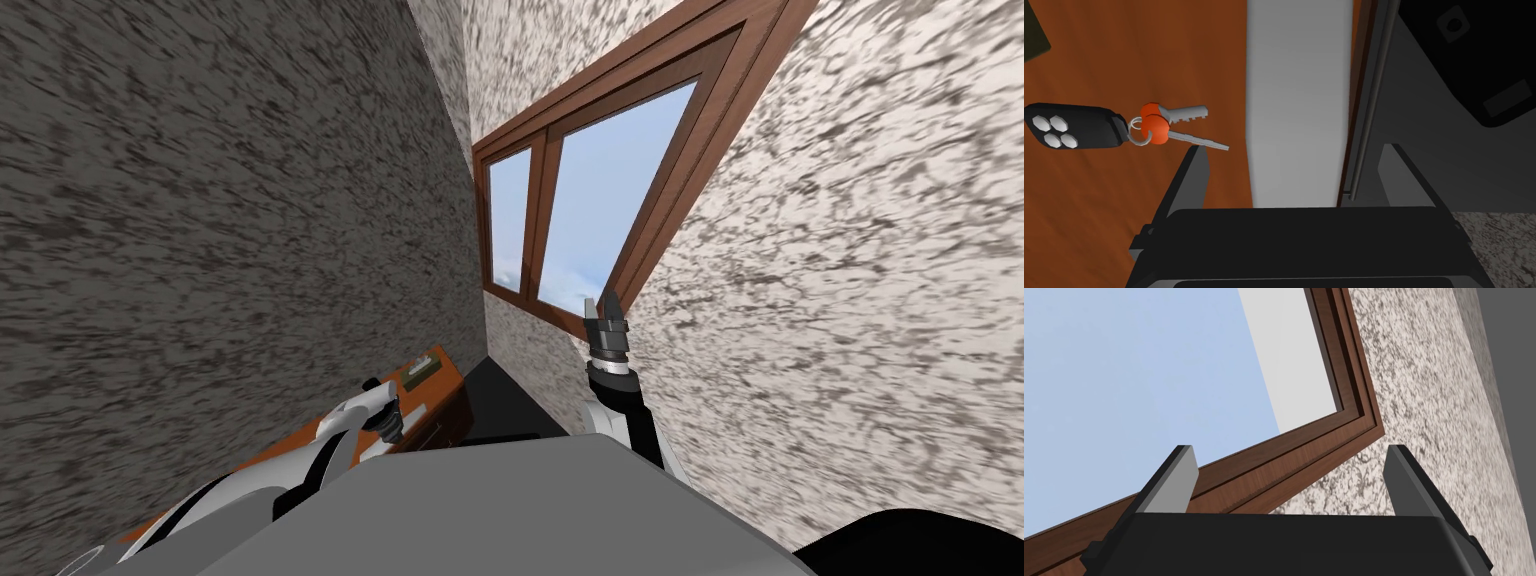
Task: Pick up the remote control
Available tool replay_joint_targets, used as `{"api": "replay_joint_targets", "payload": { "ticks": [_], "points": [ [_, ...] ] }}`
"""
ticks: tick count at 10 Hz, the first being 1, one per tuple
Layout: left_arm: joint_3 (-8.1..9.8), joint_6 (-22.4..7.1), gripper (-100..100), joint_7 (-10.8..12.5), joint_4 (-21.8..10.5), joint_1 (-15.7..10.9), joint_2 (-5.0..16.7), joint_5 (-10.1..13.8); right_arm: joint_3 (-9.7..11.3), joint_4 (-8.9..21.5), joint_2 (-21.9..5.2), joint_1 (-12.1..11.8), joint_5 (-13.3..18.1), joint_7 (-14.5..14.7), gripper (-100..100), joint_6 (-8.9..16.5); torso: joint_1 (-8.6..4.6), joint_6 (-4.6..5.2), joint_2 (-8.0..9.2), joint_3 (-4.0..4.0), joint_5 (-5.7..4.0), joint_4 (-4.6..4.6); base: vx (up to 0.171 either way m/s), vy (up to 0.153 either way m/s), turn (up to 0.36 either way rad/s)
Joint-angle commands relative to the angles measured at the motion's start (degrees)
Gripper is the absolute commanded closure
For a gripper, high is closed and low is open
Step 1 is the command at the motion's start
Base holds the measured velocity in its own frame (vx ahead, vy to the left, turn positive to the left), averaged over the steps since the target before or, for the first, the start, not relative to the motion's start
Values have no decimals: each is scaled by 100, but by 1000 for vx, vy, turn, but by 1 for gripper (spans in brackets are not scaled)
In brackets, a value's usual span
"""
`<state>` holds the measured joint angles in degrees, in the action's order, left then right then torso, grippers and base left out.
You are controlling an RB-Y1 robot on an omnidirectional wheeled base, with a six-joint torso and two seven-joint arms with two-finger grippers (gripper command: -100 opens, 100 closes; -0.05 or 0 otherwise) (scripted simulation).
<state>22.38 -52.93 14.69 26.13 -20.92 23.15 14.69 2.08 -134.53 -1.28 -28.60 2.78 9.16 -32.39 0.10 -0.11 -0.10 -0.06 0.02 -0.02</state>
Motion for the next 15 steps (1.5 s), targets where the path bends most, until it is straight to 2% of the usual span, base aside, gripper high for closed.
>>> {"api": "replay_joint_targets", "payload": {
  "ticks": [1, 2, 4, 5, 6, 7, 11, 15],
  "points": [
    [12, -5, -100, -6, -199, -38, -55, -11, 0, 0, 0, 0, 0, 0, 0, 0, 0, 0, 0, 0, 0, 0, 27, 26, -17],
    [12, -5, -100, -6, -61, -38, -55, -11, 0, 0, 0, 0, 0, 0, 0, 0, 5, 0, -3, -1, 1, 0, 32, 42, -8],
    [12, -5, -100, -6, -199, -38, -55, -11, 0, 0, 0, 0, 0, 0, 0, 0, 7, 0, -4, -2, 2, -1, 20, 16, -1],
    [12, -26, -100, 0, -130, -26, -56, -12, 0, 0, 0, 0, 0, 0, 0, 0, 1, 0, -1, -1, 0, 0, 6, 2, 1],
    [12, -23, 0, -3, -140, -27, -55, -11, 0, 0, 0, 0, 0, 0, 0, 0, -2, 0, 2, 2, -1, 1, 0, 0, 0],
    [28, 41, -100, 158, -198, -30, -75, -34, 0, 0, 0, 0, 0, 0, 0, 0, -3, 0, 5, 3, -1, 1, -32, 34, -190],
    [92, 294, -100, 800, -435, -42, -155, -125, -1, 1, -1, 2, 0, 0, 0, 1, 46, 1, 42, 25, 9, 10, -92, 113, -299],
    [155, 548, -100, 1438, -673, -53, -236, -215, 0, 1, -1, 2, 0, 0, 0, 1, 30, 2, 40, 24, 6, 10, -108, 83, -298]
  ]
}}
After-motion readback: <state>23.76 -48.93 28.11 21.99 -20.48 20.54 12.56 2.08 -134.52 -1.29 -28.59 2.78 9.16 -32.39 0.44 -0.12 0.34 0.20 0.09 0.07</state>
